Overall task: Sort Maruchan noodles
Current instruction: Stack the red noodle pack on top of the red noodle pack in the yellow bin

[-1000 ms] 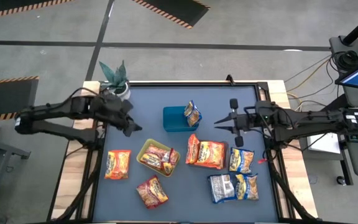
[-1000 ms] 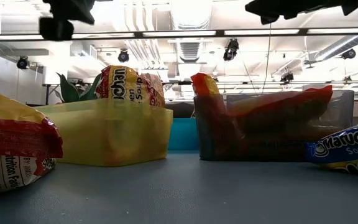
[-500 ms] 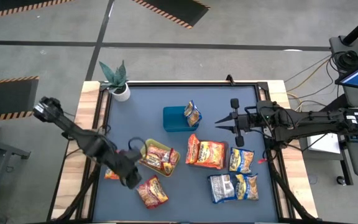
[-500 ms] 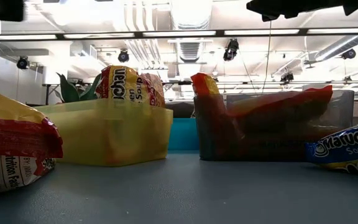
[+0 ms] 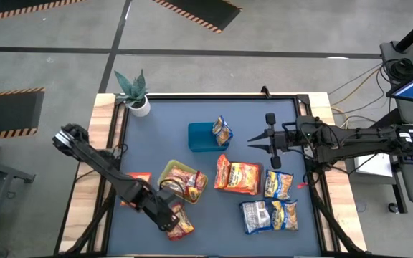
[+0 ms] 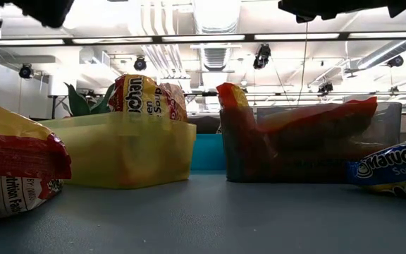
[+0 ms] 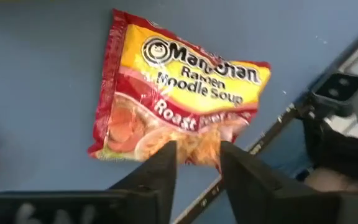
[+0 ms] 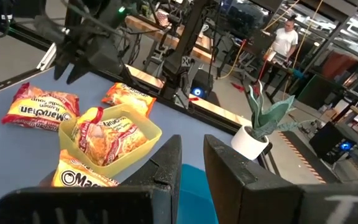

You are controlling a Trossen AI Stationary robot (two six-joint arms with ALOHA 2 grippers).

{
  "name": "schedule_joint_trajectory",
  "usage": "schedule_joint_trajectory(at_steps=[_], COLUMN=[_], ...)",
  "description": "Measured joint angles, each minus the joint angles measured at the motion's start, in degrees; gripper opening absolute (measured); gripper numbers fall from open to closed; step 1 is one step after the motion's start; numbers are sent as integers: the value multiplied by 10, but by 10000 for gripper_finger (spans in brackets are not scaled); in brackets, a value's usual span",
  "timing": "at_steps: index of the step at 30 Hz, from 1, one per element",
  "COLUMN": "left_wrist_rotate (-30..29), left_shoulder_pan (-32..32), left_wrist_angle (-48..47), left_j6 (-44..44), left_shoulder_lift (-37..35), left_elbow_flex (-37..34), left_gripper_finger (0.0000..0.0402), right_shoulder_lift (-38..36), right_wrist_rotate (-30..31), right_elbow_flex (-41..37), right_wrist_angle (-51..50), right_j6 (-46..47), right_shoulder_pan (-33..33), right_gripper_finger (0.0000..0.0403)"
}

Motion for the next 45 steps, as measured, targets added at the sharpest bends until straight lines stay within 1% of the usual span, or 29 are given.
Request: schedule_joint_trajectory(at_steps=[5, 8, 11, 14, 29, 34, 38, 45], left_wrist_rotate=[-22, -45, -52, -52, -53, -58, -59, -51], left_shoulder_pan=[0, 0, 0, -2, -15, -17, -18, -18], left_wrist_angle=[23, 23, 23, 22, 25, 27, 28, 29], left_j6=[-9, -10, -7, -3, 21, 25, 26, 33], left_shoulder_lift=[32, 42, 48, 57, 109, 113, 113, 112], left_elbow_flex=[0, 0, 0, 0, 21, 22, 22, 22], left_gripper_finger=[175, 211, 234, 239, 219, 213, 184, 110], right_shoulder_lift=[0, 0, 0, 0, 0, 0, 0, 0], right_wrist_rotate=[-1, -2, -3, -5, -5, -5, -5, -5], right_elbow_flex=[0, 0, 0, -1, -1, -1, -1, -1], right_wrist_angle=[-2, -4, -5, -5, -17, -18, -17, -18], right_j6=[8, 23, 36, 49, 51, 51, 51, 51], right_shoulder_pan=[0, 0, 0, 0, 0, 0, 0, 0], right_gripper_finger=[58, 58, 58, 58, 58, 58, 58, 58])
